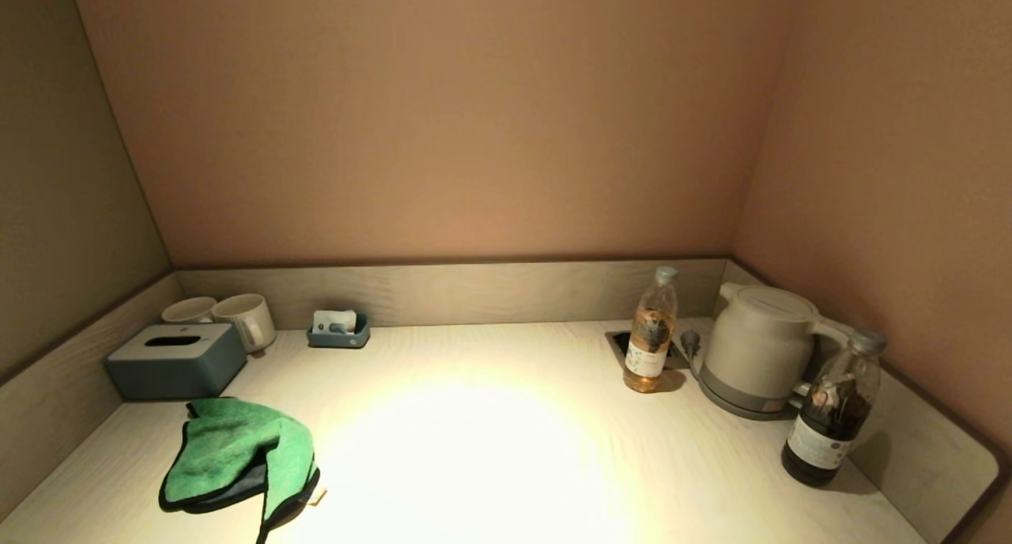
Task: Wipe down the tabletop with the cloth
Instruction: Pick up the tablecloth
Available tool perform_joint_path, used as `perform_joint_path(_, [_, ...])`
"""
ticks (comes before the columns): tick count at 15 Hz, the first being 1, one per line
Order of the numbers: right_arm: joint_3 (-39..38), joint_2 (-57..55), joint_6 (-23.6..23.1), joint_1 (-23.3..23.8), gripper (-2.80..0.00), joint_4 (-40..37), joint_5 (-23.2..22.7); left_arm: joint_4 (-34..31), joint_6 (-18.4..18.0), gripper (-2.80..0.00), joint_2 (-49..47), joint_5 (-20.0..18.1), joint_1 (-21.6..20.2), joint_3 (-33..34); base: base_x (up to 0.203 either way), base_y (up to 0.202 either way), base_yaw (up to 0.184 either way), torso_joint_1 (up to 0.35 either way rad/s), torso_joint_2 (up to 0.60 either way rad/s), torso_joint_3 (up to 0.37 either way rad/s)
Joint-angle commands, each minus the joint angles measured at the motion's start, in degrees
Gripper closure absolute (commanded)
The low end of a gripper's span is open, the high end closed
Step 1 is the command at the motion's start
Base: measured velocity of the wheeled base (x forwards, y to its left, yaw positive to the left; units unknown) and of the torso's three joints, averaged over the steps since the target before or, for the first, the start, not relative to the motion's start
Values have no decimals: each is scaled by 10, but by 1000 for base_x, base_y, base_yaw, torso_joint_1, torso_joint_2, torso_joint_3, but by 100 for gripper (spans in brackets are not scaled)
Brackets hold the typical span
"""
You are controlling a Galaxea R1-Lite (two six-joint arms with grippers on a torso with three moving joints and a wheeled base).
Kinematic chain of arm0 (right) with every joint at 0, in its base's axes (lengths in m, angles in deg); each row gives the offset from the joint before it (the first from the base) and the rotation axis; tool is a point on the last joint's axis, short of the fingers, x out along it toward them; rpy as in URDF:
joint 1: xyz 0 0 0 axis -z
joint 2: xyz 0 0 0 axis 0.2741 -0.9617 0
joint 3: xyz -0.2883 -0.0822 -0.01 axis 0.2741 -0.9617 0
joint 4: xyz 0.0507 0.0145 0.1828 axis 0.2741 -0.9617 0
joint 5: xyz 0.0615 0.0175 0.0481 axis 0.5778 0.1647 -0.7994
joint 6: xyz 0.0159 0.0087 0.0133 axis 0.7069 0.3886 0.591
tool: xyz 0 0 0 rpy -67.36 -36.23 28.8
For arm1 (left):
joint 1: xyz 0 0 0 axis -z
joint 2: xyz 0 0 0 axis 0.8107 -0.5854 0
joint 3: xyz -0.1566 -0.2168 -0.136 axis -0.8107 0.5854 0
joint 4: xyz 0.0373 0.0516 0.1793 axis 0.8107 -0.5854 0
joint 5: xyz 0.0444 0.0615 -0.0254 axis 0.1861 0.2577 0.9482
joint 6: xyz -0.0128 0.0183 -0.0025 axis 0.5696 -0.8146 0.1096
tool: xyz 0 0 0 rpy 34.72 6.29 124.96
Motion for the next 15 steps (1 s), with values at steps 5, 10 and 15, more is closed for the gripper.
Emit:
perform_joint_path(5, [0,-1,0,0,0,0,0,5,98,0,-445,-23,-1,-120,0,0,0,0,0,0])
perform_joint_path(10, [0,-1,0,0,0,0,0,4,135,0,-622,-28,-2,-205,0,0,0,0,0,0])
perform_joint_path(15, [0,-1,0,0,0,0,0,6,102,0,-780,-25,-3,-274,0,0,0,0,0,0])
